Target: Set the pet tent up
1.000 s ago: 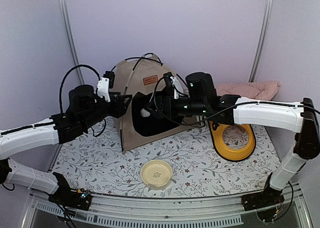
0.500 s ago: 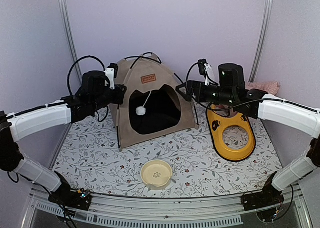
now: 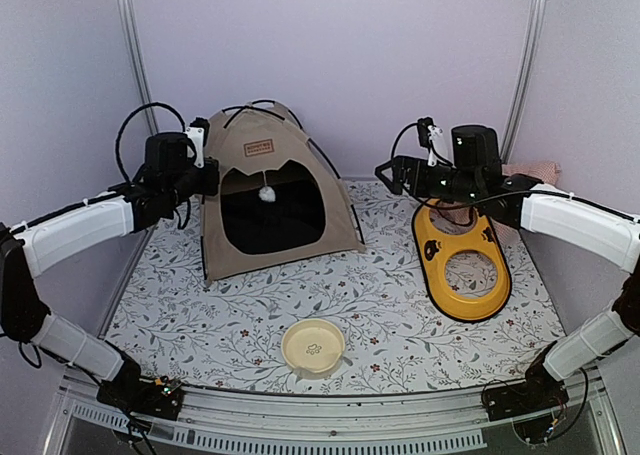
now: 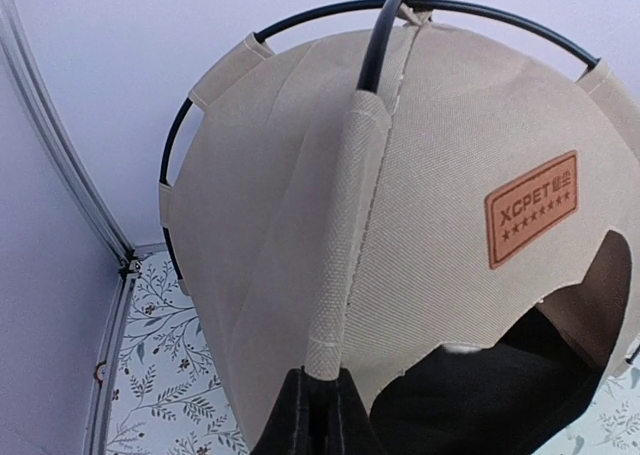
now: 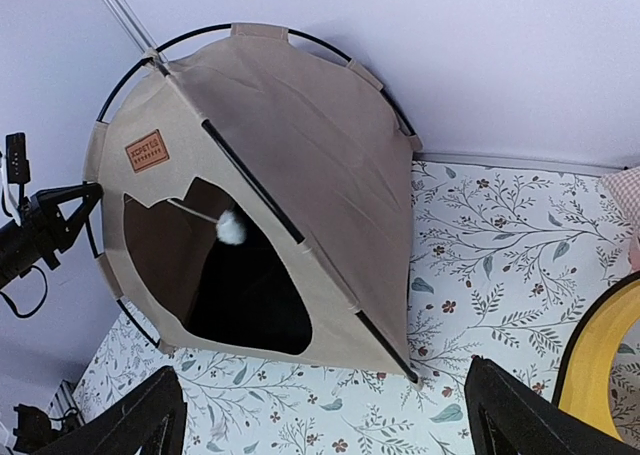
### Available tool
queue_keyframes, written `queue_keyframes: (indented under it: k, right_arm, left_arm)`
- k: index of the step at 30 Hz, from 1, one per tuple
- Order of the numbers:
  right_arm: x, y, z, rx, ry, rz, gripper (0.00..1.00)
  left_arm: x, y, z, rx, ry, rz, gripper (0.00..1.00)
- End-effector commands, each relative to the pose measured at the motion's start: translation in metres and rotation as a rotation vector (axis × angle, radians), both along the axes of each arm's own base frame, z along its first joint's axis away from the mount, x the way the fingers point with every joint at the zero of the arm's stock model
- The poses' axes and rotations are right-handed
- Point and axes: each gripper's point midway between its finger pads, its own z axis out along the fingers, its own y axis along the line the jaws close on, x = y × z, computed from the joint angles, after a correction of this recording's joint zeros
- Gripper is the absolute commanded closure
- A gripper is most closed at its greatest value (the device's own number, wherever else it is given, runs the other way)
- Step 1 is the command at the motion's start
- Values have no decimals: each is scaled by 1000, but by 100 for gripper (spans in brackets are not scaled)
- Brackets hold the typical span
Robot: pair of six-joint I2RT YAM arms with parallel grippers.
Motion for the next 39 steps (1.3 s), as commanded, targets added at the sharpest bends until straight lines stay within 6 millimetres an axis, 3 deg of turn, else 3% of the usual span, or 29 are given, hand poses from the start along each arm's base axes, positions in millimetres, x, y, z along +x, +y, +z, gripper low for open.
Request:
queue_keyframes:
  k: [1,10,15,18,20,24,27,28,29,34,39]
  right_arm:
    - [-1,-6,-6,-26,-2,19,1]
    - [8,-35,-13,-48,-2,-44,1]
    - [12,-68,-20,-48,9,-141,1]
    - [15,-92,-24,-49,18,-213,1]
    - [17,-111,-27,-43,28,-267,1]
    - [22,-145,-34,-20,59,-363,1]
    - [26,-171,-42,-17,87,-442,1]
    - [26,-179,-46,-17,99,-467,1]
    - [27,-187,-47,-9,109,-493,1]
    - [23,-219,-59,15,138,-614,1]
    - [19,-245,-61,30,140,-749,1]
  left_arm:
    - [-5,13,27,-9,-88,-59,100]
    - [-25,20,20,-49,-39,-279,100]
    - [-33,43,13,-25,-6,-252,100]
    - [-37,53,12,-25,1,-243,85]
    - [-38,61,17,-28,-5,-214,66]
    - [-45,63,38,-51,-58,-203,37]
    - [-47,61,51,-73,-79,-211,24]
    - [-48,59,55,-83,-83,-222,10]
    - [-48,56,58,-94,-88,-236,2]
    - [-54,41,77,-145,-132,-308,1]
    - [-65,33,109,-142,-208,-336,1]
